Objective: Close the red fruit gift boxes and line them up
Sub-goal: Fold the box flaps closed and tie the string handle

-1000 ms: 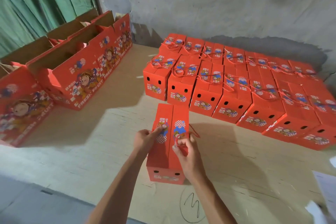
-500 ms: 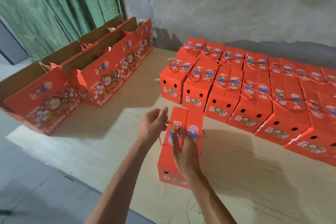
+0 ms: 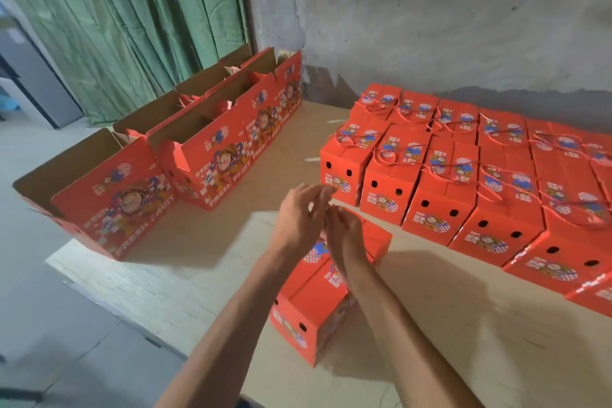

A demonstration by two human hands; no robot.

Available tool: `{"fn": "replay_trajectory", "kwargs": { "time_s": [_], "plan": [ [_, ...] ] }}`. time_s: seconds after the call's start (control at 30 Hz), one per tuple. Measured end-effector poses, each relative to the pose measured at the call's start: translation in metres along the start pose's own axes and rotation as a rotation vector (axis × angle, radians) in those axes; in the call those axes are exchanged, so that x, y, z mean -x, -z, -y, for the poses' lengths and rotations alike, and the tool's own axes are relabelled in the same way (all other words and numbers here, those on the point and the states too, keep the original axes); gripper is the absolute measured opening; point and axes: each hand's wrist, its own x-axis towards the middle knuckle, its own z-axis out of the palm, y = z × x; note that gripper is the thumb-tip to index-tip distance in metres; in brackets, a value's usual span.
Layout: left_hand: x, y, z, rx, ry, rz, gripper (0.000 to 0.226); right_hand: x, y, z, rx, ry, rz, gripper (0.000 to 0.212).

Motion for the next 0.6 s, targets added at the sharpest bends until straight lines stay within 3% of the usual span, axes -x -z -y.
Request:
{"fn": "replay_trajectory", "kwargs": {
  "time_s": [0.17,0.3,0.6],
  "plan": [
    [-0.055,0.035,0.033,0.095,0.047,0.002,0.027,-0.049,-0.051,0.019,-0.002,0.008,-0.04,0.036],
    [-0.102,0.056,0.081,0.215,0.079,0.057,0.041,-0.099,-0.105,0.03,0.011,0.032,-0.09,0.035],
    [-0.223,0.089,0.175,0.282,-0.039,0.256,0.031,-0.224,-0.182,0.031,0.208,0.084,-0.247,0.037]
  ]
}}
